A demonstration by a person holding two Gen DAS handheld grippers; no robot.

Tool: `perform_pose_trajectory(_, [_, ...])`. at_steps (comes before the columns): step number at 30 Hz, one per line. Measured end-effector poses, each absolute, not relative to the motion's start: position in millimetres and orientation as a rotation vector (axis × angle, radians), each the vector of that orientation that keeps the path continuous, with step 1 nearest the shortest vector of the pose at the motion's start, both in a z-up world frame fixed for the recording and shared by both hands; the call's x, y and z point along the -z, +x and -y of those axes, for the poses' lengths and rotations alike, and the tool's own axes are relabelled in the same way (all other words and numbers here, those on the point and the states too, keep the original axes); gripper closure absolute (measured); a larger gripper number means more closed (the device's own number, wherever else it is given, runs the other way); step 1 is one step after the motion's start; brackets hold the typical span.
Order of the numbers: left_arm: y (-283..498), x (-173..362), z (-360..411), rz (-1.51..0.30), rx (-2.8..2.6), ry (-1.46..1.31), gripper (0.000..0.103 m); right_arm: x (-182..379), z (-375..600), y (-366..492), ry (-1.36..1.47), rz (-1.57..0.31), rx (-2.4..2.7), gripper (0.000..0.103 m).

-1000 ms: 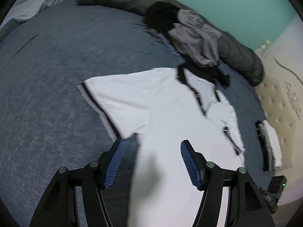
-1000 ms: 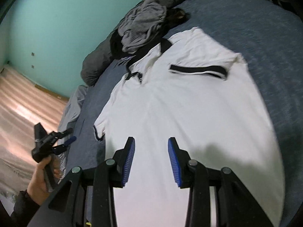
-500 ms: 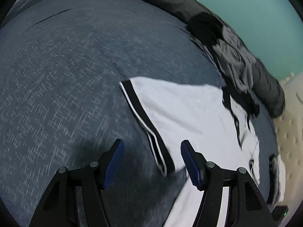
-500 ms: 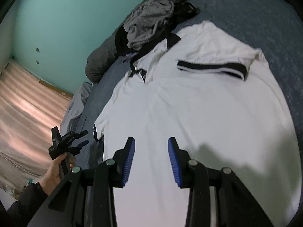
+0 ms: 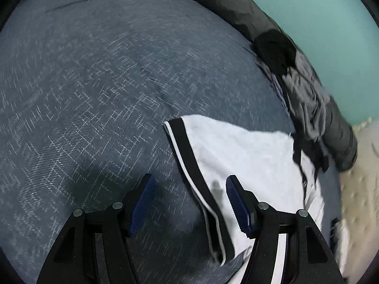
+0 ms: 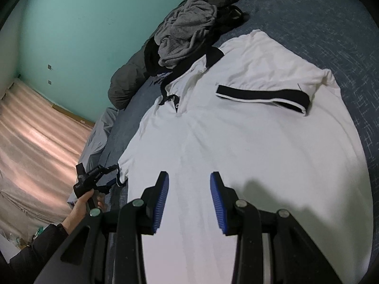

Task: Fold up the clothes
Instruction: 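Grasp the other black-striped sleeve cuff with the left tool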

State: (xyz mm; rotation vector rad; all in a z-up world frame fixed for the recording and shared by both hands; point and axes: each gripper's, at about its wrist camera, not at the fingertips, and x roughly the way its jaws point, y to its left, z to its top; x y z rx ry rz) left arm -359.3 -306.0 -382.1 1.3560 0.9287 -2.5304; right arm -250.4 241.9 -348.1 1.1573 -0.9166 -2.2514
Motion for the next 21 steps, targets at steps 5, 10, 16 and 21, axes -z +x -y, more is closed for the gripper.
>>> perform_pose_trajectory(5, [-366.8, 386.6, 309.8, -0.962, 2.53, 1.333, 0.054, 353.4, -240.6, -254.0, 1.165, 0.921, 2.239, 0.067])
perform_pose_trajectory(10, [-376.5, 386.7, 298.5, -0.86, 2.542, 1.362, 0.078, 353.6, -244.0, -255.7, 1.149, 0.944, 2.23, 0.067])
perform_pose_trajectory(16, [-377.4, 374.4, 291.3, -0.766, 2.571, 1.359, 0.098, 353.4, -252.6, -256.9, 1.143, 0.964, 2.242, 0.067])
perform_pose_trajectory(21, [-371.9, 351.7, 283.1, -0.665, 2.621, 1.341, 0.098, 350.0, -262.4, -257.1, 1.125, 0.986, 2.257, 0.067])
